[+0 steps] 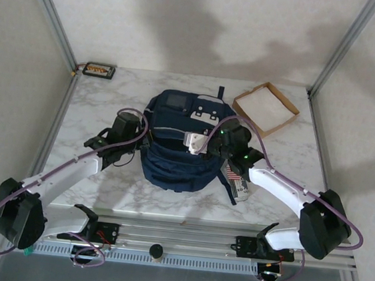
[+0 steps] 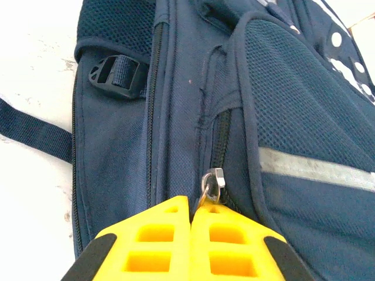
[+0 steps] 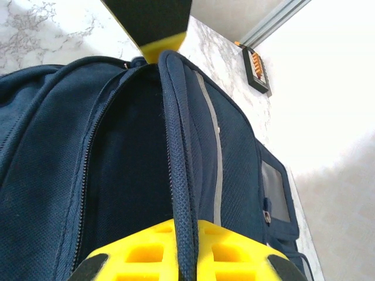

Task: Pack books, pencil case, and school supplies into a backpack

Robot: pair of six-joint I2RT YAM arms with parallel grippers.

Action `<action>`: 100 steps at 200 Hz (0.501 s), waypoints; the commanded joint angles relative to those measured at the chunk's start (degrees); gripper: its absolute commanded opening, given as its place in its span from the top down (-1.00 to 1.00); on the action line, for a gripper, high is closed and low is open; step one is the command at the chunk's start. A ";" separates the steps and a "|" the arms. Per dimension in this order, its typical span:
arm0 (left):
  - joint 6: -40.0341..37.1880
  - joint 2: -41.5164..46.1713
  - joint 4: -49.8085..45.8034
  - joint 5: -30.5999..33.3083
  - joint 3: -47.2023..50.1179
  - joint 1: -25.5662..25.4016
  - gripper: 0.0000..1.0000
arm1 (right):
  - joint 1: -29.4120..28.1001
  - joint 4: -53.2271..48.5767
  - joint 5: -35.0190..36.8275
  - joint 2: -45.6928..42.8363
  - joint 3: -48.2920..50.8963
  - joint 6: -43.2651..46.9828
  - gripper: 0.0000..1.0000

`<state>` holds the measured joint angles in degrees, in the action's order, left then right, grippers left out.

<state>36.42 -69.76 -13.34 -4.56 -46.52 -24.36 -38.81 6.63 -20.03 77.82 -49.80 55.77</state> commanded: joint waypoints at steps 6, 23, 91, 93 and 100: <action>1.71 -5.03 -1.28 25.26 -1.72 8.20 1.00 | 2.12 -0.39 -3.62 -3.91 0.54 -0.50 1.00; -5.29 -4.81 9.49 17.77 0.00 8.22 1.00 | 2.16 -0.92 -4.25 -3.30 0.23 -0.31 1.00; -10.49 -2.00 7.13 13.72 -0.44 8.18 0.44 | 2.23 -0.27 -4.84 -0.31 -1.48 -3.38 1.00; -10.67 -1.40 6.71 13.70 -0.31 8.12 0.39 | 2.24 -0.19 -4.91 -0.19 -1.56 -3.49 1.00; -11.10 0.50 5.52 13.68 0.27 7.62 0.21 | 2.20 -0.23 -5.06 0.19 -2.10 -3.96 1.00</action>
<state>27.05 -74.30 -4.64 -6.07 -47.42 -21.50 -37.36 7.01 -19.79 78.63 -49.50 54.17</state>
